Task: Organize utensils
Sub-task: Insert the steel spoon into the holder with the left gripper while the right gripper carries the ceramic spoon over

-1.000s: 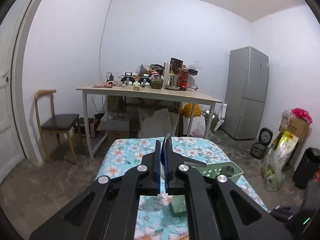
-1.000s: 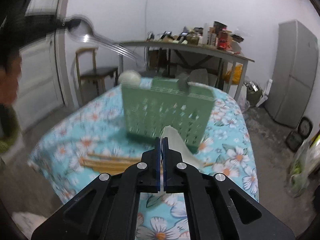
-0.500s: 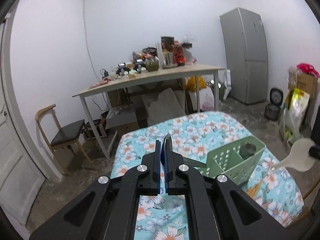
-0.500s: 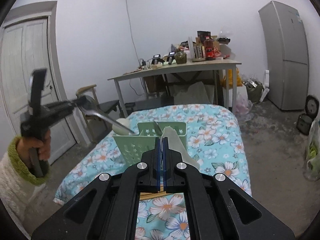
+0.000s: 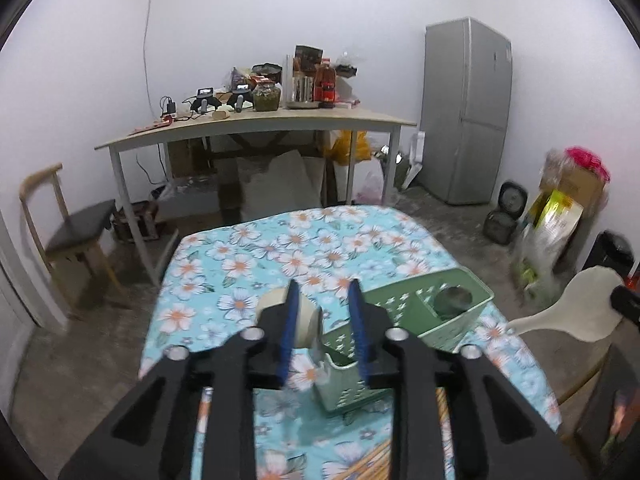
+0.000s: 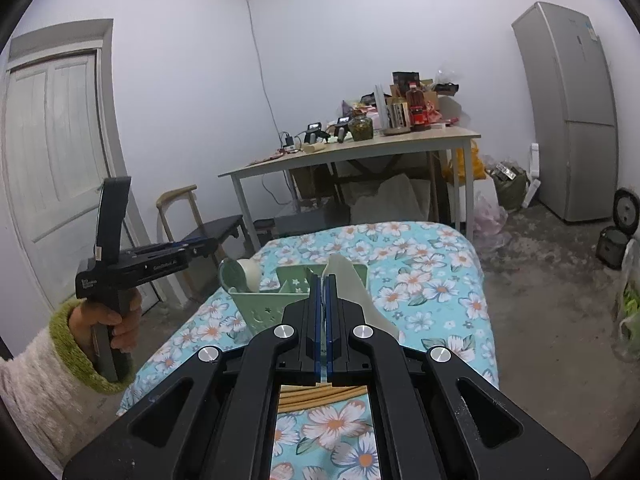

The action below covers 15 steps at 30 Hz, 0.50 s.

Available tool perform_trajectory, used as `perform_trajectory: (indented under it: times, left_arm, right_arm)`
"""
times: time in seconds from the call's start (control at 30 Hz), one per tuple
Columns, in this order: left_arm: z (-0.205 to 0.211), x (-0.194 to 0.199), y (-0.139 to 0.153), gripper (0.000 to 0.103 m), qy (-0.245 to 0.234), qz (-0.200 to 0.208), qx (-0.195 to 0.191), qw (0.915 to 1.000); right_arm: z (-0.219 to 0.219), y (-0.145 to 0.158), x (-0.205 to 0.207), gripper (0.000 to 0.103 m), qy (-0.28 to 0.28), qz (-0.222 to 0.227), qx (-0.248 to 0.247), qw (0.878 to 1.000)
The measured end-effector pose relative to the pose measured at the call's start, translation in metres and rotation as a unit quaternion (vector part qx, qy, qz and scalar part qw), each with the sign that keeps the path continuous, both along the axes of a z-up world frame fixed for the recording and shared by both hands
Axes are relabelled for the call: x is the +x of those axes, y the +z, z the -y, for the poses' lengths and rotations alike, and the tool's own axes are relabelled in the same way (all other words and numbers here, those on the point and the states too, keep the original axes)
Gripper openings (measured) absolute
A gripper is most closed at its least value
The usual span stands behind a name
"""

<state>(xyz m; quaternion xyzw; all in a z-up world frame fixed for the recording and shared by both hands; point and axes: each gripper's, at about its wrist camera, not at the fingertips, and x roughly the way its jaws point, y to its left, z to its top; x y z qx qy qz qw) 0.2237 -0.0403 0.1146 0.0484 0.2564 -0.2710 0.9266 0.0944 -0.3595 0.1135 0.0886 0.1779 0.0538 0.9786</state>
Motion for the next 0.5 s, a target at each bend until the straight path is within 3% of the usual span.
perform_trajectory:
  times: [0.3,0.5]
  left_arm:
    - [-0.023,-0.009,0.001,0.048,0.022,-0.003,-0.054,0.9983]
    - [-0.050,-0.018,-0.019,0.052,0.051,-0.029,-0.075,0.9955]
  right_arm:
    - [0.012,0.035,0.008,0.000,0.034,0.041,0.040,0.998]
    - [0.019,0.070,0.023,0.000,0.084,0.080,0.083,0.990]
